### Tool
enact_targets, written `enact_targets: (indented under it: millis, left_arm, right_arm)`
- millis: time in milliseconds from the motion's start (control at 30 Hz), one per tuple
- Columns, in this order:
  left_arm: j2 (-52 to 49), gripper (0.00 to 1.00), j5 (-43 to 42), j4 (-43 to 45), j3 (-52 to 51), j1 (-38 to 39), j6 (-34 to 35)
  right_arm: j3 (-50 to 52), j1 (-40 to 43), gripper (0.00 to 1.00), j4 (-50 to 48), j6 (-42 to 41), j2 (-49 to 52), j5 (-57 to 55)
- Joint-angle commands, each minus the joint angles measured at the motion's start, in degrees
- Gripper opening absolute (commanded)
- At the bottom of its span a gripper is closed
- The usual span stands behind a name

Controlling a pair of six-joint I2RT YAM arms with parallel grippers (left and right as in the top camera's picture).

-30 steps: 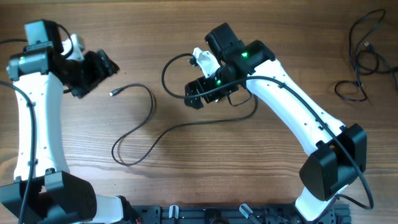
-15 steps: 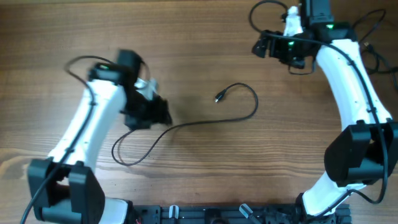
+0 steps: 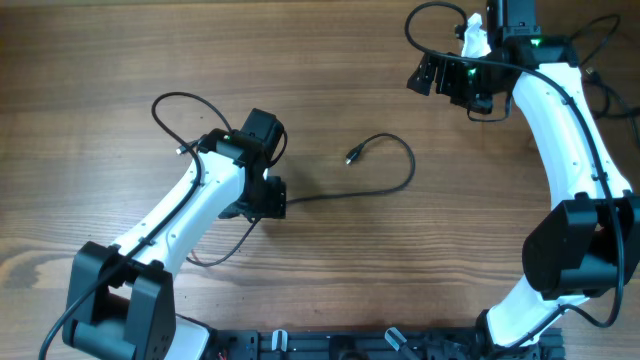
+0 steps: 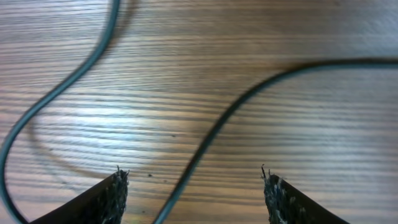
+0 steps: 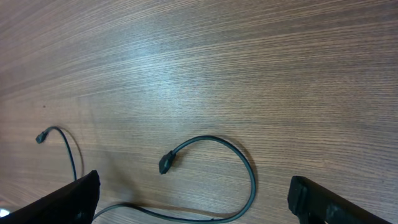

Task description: Untangle cables

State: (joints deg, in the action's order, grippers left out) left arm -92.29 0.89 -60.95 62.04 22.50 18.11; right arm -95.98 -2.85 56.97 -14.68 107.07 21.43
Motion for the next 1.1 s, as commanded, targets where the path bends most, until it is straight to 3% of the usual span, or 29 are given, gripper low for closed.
enact_targets:
  millis: [0,267,433,633,733,800,900,1067]
  left_arm:
    - [0.68,0.67,1.79,0.2,-2.86,0.02,3.61]
    - [0.68,0.6,-1.25,7.06,-10.58,0.15,7.39]
    - [0.7,0.04,-1.53,16.52,-9.14,0.15,8.28]
    - [0.7,0.04,-3.13,23.02,4.9,0.17,8.28]
    - [0.7,0.04,-8.44,31.69,10.08,0.17,8.31]
    - [0.68,0.04,-16.44,42.66,10.62,0.35,8.66]
    - [0.17,0.04,-17.73,49.29,10.62,1.2,13.53]
    - [-0.28,0.04,-17.42,49.92,10.62,1.4,23.28]
  right_arm:
    - [0.07,-0.24,0.99,0.07,1.25,0.83,1.14]
    - [0.07,-0.24,0.99,0.15,2.12,0.83,1.14]
    - [0.07,-0.24,0.99,0.2,2.27,0.83,1.14]
    - [0.07,-0.24,1.0,0.33,2.29,0.83,1.16]
    - [0.07,-0.24,0.99,0.48,2.27,0.83,1.18]
    - [0.07,-0.24,0.99,0.74,2.58,0.83,1.66]
    - [0.04,-0.22,0.98,0.92,4.24,0.83,8.22]
    - [-0.17,-0.13,0.96,-2.43,6.19,0.83,21.2]
